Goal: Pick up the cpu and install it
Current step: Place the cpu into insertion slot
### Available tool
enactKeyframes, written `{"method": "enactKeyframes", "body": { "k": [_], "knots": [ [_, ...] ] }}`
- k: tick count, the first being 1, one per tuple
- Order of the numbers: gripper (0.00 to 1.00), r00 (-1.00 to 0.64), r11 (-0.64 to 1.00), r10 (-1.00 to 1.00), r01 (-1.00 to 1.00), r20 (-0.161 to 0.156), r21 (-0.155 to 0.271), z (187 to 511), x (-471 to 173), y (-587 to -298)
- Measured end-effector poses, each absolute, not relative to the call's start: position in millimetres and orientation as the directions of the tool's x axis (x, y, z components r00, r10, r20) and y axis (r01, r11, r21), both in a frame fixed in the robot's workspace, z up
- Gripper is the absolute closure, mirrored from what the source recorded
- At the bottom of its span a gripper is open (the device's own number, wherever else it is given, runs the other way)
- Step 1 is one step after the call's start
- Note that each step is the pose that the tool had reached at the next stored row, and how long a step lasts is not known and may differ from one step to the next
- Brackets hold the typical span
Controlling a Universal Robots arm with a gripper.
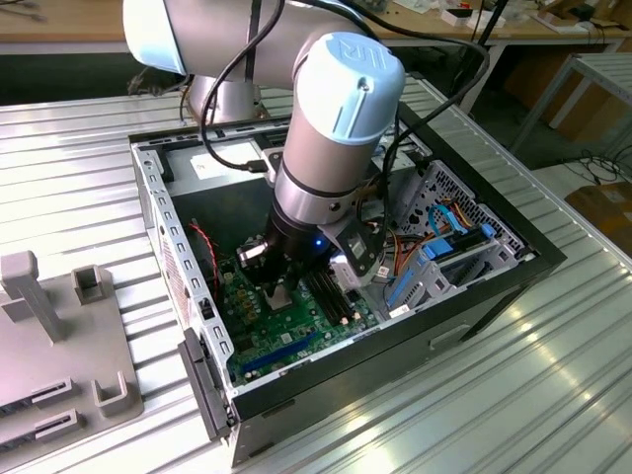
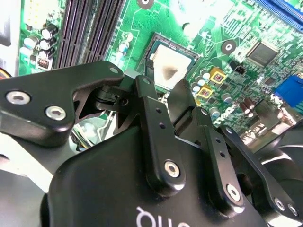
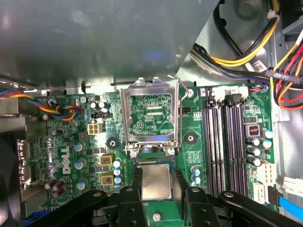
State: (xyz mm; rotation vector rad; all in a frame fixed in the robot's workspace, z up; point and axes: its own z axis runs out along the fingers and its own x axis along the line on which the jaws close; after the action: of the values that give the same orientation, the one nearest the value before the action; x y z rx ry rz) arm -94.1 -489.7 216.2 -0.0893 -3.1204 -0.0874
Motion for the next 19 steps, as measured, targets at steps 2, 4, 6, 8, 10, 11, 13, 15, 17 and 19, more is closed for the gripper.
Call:
{"method": "enactKeyframes", "body": {
  "k": [2, 4, 6, 8, 10, 11, 13, 15, 17, 19],
  "knots": [
    [0.61, -0.998, 0.997, 0.057, 0.058, 0.020, 0.055, 216, -94, -486],
    [0.61, -0.998, 0.997, 0.056, 0.057, 0.020, 0.055, 216, -94, -482],
    [0.61, -0.998, 0.997, 0.056, 0.057, 0.020, 0.055, 216, -94, -482],
    [0.61, -0.998, 0.997, 0.056, 0.057, 0.020, 0.055, 216, -94, -482],
    [0.61, -0.998, 0.997, 0.057, 0.058, 0.020, 0.055, 216, -94, -483],
    [0.61, -0.998, 0.997, 0.057, 0.058, 0.020, 0.055, 216, -94, -484],
    [0.61, -0.998, 0.997, 0.057, 0.058, 0.020, 0.055, 216, -94, -487],
    [0.61, -0.998, 0.997, 0.057, 0.058, 0.020, 0.055, 216, -94, -491],
    [0.61, -0.998, 0.997, 0.057, 0.058, 0.020, 0.055, 216, -94, -493],
    [0.61, -0.998, 0.997, 0.057, 0.059, 0.020, 0.055, 216, -94, -494]
  ]
}}
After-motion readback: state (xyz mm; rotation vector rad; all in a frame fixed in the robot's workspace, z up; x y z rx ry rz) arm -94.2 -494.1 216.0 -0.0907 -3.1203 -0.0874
